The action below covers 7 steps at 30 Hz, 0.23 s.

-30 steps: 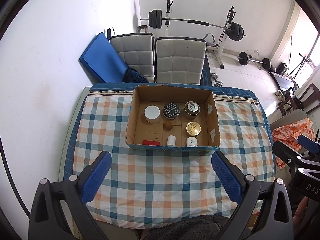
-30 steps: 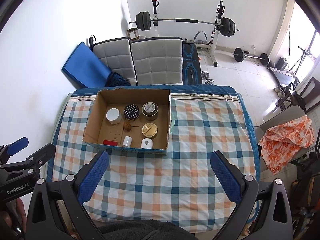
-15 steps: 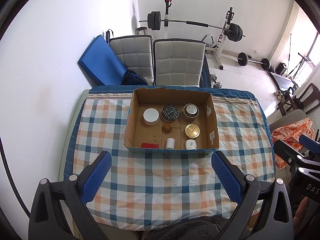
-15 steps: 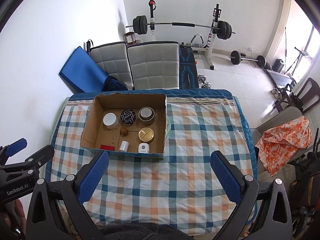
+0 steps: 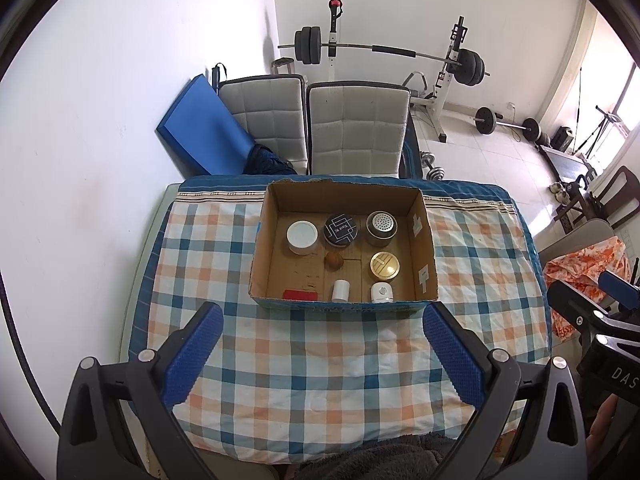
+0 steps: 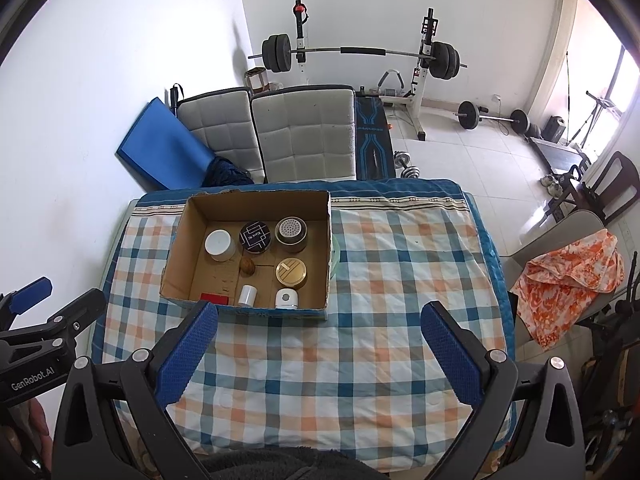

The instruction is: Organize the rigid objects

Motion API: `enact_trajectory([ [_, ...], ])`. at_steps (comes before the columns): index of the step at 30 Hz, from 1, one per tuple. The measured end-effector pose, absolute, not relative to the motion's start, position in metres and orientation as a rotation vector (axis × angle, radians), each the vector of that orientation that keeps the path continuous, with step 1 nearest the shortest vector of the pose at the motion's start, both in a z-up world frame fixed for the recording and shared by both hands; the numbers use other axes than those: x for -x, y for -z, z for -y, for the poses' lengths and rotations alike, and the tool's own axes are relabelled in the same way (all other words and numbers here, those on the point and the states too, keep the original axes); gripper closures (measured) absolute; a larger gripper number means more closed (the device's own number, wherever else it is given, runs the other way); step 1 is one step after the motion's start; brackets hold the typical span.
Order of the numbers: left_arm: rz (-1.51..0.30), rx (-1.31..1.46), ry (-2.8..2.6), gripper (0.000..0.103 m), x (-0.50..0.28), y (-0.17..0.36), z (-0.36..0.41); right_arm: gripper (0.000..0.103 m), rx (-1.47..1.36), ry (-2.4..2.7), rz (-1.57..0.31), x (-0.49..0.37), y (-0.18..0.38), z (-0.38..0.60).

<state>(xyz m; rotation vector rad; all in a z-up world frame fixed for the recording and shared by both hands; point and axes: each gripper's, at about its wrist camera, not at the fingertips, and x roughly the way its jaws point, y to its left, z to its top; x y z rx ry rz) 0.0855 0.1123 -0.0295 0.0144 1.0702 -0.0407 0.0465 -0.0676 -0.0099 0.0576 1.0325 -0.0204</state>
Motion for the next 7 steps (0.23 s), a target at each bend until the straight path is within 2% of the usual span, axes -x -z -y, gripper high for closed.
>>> enact_trajectory([
  [7,-1.049,-0.027,0.043,0.0,-0.0861,0.0277,-0.1127,0.0,-0.06,0.03,-1.025,-0.0496,0.007,0.0706],
])
